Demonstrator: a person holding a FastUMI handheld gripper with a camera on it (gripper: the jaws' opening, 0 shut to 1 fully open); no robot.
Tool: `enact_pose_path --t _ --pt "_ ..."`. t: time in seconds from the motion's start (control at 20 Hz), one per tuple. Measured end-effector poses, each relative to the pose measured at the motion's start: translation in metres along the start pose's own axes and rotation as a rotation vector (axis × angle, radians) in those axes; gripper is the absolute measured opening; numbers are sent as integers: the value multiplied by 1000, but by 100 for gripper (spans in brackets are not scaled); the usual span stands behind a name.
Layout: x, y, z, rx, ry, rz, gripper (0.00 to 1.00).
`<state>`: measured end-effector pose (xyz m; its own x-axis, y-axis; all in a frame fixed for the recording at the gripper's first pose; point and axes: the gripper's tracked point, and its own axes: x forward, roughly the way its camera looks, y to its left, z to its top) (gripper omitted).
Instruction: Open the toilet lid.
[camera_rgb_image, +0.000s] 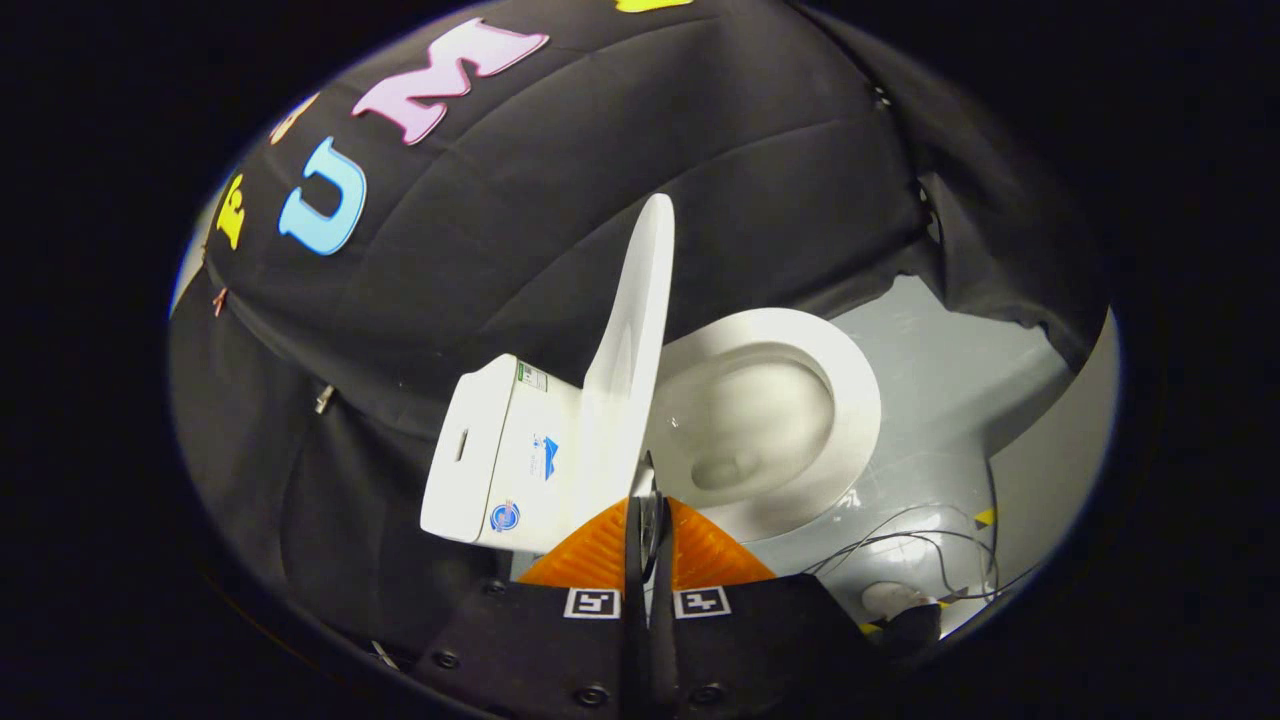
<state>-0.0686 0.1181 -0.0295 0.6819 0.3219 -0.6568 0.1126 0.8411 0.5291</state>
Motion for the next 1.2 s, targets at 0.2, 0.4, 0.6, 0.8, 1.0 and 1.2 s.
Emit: enact_pose_path --t 0.2,0.4,0.6,0.8,1.0,1.2 --pt "-5 29 0 -67 1 -27 5" --pt "-8 53 1 -124 -9 -52 5" --pt "-6 77 1 -191 -9 -70 5" --pt "-7 96 -1 -235 -12 -109 5" --pt "-5 114 -4 -274 -14 -135 5" --pt "-2 130 -9 -330 -17 -184 5"
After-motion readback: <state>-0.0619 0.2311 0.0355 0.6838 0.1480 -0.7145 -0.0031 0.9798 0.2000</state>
